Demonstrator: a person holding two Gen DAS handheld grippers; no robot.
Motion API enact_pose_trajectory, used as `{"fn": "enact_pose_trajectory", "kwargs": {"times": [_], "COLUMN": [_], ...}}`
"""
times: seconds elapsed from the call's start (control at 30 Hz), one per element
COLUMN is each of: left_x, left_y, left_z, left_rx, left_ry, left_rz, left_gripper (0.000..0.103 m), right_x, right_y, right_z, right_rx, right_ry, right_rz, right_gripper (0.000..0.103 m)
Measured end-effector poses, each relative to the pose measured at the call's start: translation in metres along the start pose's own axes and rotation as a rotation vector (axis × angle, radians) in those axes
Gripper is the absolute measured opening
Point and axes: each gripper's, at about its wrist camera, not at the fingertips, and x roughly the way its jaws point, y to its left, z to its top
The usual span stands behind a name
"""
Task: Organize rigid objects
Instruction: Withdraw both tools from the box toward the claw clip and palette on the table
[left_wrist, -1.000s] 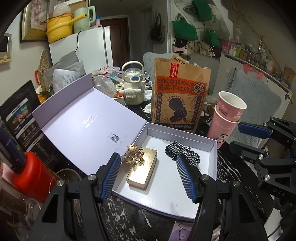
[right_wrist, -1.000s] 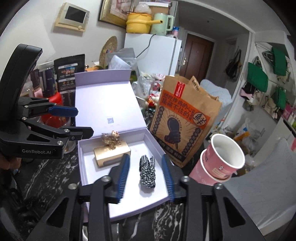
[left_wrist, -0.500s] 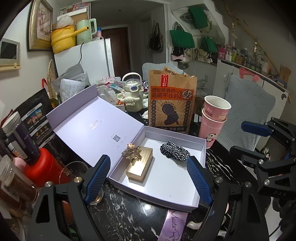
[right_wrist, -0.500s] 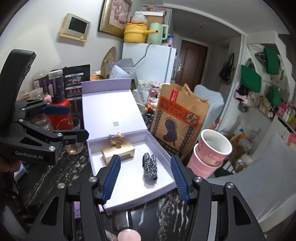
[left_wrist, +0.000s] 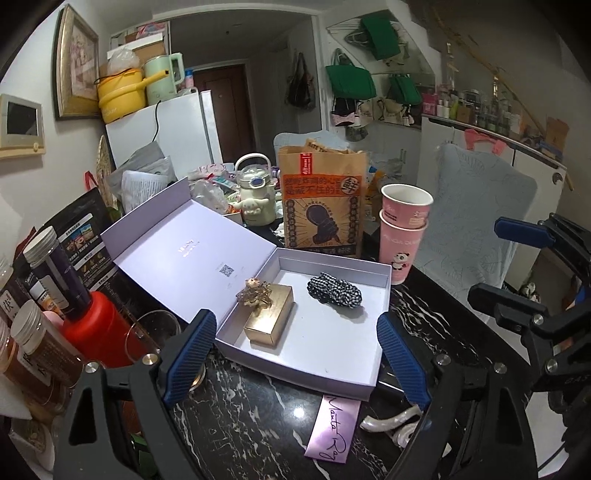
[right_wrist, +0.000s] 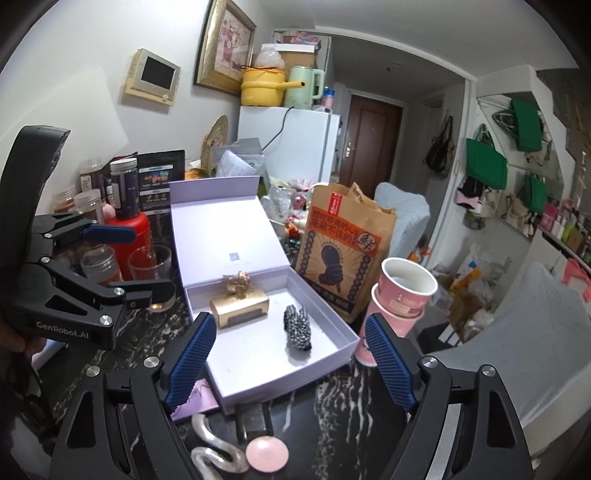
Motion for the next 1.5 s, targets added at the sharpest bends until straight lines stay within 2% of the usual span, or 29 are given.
{"fn": "enact_pose_trajectory", "kwargs": {"times": [0.4, 1.03, 1.5], "left_x": [-0.004, 0.024, 0.043], "left_y": [-0.017, -0.012, -0.01], "left_z": [-0.023, -0.075, -0.11], "left_rx": [0.011, -0.08, -0.108], "left_ry": [0.022, 0.129, 0.207], "left_rz": [-0.03, -0.119, -0.12], "left_gripper": [0.089, 0.089, 0.089], "right_x": [-0.016, -0.004, 0.016], "right_y": [0.001, 0.002, 0.013], "right_z": [-0.025, -0.077, -0.113], "right_rx": [0.029, 0.124, 0.129], "right_ry": [0.01, 0.069, 0.139], "right_rz": [-0.015, 0.064, 0.137], "right_gripper": [0.085, 0.085, 0.085]}}
